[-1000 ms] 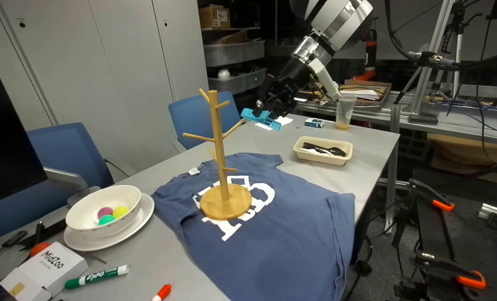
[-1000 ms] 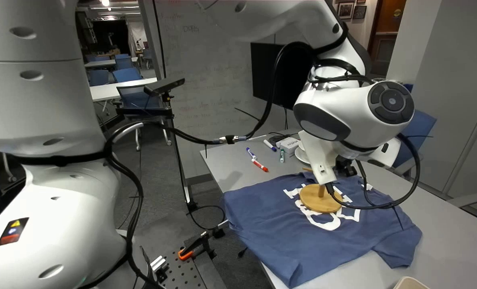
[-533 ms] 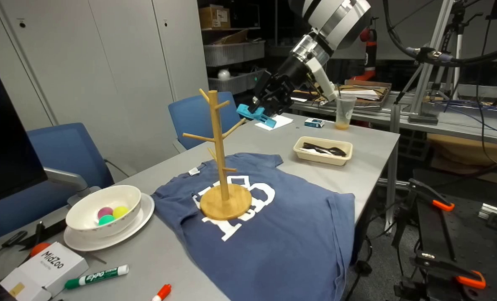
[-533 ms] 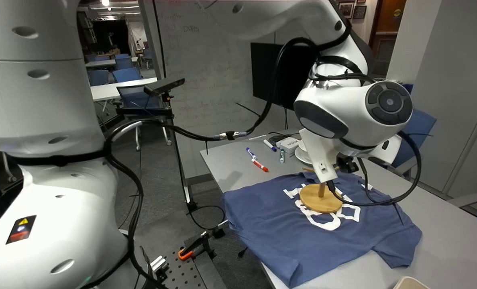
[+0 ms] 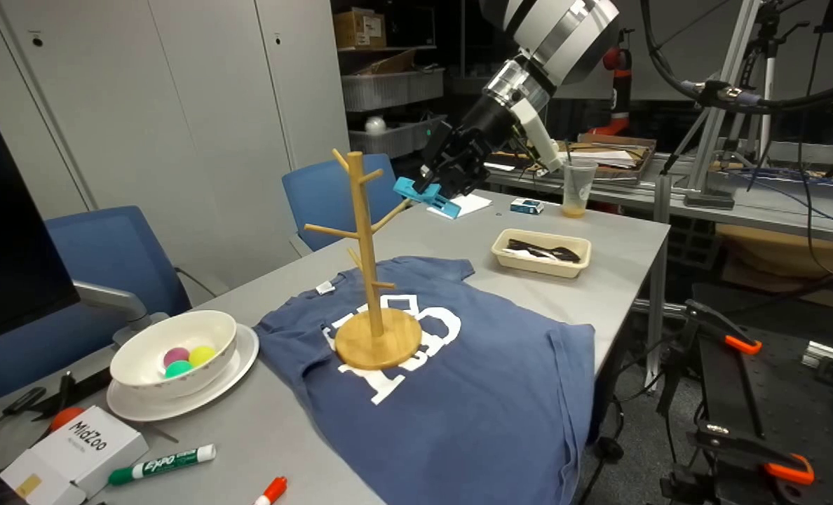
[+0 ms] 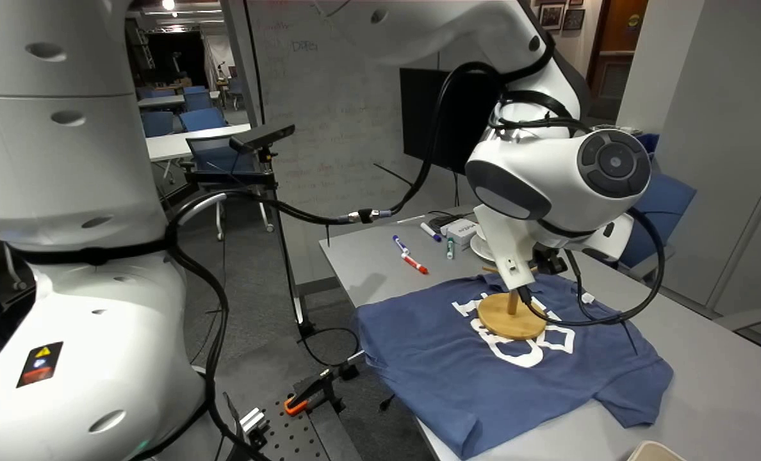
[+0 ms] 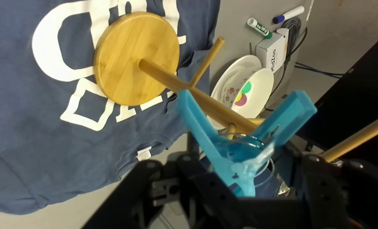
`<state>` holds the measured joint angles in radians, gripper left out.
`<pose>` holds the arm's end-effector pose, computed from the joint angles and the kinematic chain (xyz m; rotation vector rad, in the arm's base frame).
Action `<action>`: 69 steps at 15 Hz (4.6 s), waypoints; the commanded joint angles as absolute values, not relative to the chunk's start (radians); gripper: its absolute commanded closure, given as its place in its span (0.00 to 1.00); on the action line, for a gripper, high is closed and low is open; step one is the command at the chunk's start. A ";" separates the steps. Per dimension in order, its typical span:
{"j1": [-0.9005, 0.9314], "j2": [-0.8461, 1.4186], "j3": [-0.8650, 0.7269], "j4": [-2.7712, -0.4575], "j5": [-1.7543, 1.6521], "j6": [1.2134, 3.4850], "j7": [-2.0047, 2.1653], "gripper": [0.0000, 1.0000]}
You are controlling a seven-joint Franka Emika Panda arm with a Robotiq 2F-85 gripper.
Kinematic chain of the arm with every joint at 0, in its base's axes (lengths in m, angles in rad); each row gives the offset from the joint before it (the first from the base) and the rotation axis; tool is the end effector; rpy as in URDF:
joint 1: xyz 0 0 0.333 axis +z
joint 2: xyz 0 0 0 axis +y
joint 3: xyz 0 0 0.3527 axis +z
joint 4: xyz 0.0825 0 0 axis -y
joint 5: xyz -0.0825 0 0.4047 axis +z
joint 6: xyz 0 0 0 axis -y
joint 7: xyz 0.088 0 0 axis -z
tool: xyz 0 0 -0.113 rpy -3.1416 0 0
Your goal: Hang the peg on the stand
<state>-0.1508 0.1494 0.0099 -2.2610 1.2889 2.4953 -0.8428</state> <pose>0.5559 -0.0810 0.3171 -2.3883 0.4232 -0.5522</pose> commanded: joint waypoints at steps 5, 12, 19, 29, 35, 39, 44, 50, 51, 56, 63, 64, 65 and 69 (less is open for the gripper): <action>-0.125 0.162 -0.019 -2.260 1.312 2.499 -0.870 0.67; -0.122 0.178 -0.020 -2.263 1.307 2.493 -0.867 0.67; -0.099 0.193 -0.009 -2.256 1.318 2.491 -0.869 0.67; -0.073 0.217 -0.004 -2.246 1.309 2.501 -0.860 0.17; -0.070 0.224 -0.005 -2.248 1.302 2.499 -0.858 0.00; -0.069 0.222 -0.007 -2.253 1.291 2.500 -0.851 0.00; -0.057 0.188 -0.011 -2.276 1.238 2.563 -0.835 0.00; -0.048 0.104 0.002 -2.319 1.152 2.706 -0.844 0.00; -0.047 0.088 0.004 -2.328 1.143 2.722 -0.848 0.00; -0.040 -0.022 0.019 -2.385 1.069 2.794 -0.836 0.00; -0.041 -0.181 0.056 -2.466 0.990 2.850 -0.822 0.00; -0.046 -0.200 0.064 -2.479 0.954 2.853 -0.810 0.00; -0.054 -0.216 0.072 -2.491 0.906 2.851 -0.795 0.00; -0.099 -0.272 0.099 -2.518 0.646 2.809 -0.704 0.00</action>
<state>-0.0586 -0.2055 0.0699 -2.4806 0.7846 2.8305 -0.7660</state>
